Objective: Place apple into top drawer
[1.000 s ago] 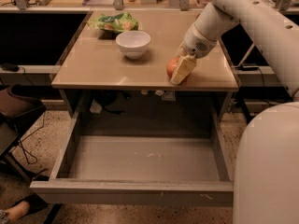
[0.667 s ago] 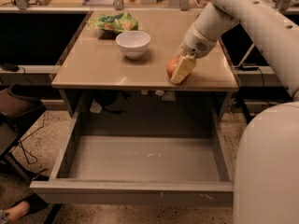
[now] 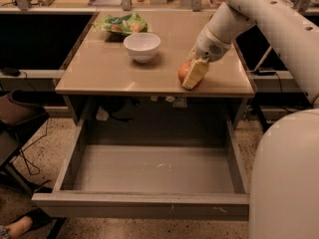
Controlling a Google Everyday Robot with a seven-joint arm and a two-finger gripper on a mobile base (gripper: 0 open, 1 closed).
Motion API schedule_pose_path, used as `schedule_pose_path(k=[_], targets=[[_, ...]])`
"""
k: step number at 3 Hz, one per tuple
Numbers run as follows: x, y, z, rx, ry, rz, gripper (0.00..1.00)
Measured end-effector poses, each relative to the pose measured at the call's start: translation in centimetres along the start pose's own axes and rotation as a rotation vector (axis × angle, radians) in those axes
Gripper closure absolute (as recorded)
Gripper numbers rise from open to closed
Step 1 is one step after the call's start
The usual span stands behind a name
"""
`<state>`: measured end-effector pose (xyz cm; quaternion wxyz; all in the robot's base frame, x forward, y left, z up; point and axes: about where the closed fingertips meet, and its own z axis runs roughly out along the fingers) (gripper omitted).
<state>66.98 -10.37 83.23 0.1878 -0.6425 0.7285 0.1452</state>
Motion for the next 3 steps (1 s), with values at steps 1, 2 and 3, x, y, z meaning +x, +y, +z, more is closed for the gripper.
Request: schedule_pose_path(k=[1, 2, 3], targets=[[0.00, 0.00, 0.00, 0.000, 0.000, 0.000, 1.00], [0.04, -0.43, 0.32, -0.020, -0.002, 0.007, 1.00], [0.24, -0.77, 0.58, -0.038, -0.011, 0.020, 1.00]])
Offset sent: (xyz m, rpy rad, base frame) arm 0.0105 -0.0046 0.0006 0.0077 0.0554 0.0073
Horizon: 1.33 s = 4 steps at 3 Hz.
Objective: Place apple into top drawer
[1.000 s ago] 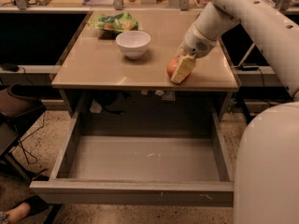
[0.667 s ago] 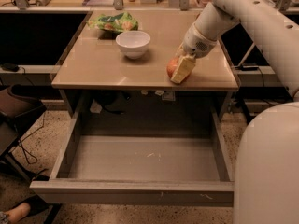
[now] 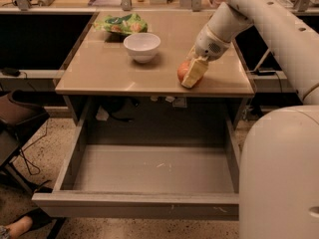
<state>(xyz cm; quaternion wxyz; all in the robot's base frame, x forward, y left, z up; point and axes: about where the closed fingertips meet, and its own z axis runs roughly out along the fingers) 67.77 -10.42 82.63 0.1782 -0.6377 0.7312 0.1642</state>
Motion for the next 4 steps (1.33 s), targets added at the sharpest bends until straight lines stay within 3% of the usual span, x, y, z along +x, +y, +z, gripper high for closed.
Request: schedule_pose_path(k=[1, 2, 3, 4], targets=[[0.0, 0.0, -0.2, 0.000, -0.002, 0.004, 1.00], [0.8, 1.2, -2.5, 0.066, -0.013, 0.061, 1.00], [2.1, 3.9, -3.1, 0.096, 0.001, 0.124, 1.00], [3.0, 5.1, -3.0, 0.098, -0.004, 0.160, 1.00]])
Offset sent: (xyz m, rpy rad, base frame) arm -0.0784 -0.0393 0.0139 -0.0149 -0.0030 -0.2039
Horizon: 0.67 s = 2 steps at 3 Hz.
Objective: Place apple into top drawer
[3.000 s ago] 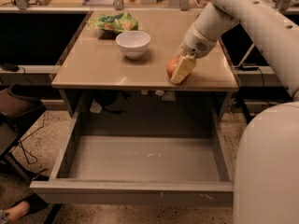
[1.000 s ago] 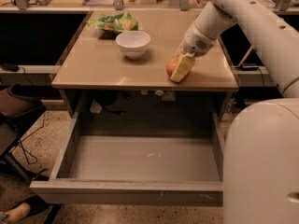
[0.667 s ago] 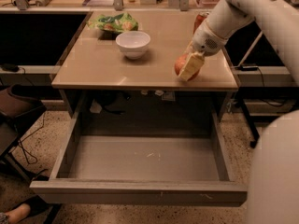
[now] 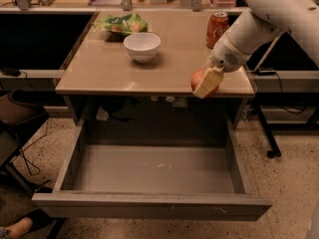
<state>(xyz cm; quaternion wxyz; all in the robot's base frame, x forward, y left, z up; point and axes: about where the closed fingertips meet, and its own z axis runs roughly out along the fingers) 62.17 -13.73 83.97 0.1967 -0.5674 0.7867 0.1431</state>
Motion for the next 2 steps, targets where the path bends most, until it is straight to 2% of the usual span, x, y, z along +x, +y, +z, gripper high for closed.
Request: schedule_pose_path(k=[1, 2], targets=[[1.0, 1.7, -0.3, 0.039, -0.009, 0.035, 1.00], [2.3, 4.2, -0.2, 0.105, -0.023, 0.088, 1.00]])
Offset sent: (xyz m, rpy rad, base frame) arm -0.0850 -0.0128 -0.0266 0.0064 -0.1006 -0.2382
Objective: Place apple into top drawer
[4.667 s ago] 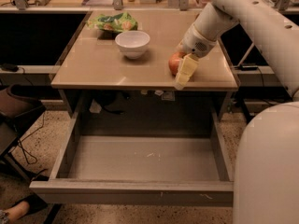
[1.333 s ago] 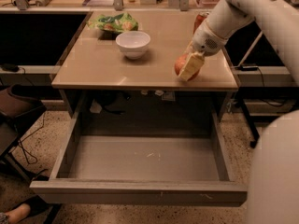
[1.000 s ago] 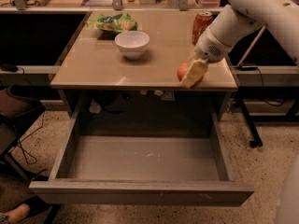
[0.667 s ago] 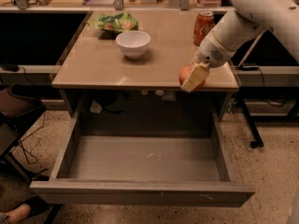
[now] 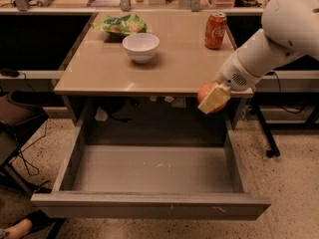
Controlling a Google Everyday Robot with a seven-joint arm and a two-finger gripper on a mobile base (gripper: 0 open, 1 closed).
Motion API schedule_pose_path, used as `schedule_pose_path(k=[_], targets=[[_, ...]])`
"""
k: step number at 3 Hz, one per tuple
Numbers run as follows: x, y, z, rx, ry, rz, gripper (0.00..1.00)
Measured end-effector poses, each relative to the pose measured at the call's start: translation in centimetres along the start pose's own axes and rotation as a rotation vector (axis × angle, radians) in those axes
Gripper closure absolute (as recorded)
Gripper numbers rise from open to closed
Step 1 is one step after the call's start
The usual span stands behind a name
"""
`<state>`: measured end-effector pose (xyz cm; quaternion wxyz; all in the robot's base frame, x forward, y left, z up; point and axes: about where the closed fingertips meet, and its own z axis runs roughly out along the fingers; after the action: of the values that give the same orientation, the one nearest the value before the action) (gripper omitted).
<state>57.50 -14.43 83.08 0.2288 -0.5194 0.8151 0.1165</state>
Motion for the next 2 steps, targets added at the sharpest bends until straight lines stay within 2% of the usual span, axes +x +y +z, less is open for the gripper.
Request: schedule_pose_path(k=[1, 2], targets=[[1.92, 2.78, 0.25, 0.040, -0.019, 0.071, 1.00], [2.82, 3.73, 0.06, 0.083, -0.014, 0.081, 1.00]])
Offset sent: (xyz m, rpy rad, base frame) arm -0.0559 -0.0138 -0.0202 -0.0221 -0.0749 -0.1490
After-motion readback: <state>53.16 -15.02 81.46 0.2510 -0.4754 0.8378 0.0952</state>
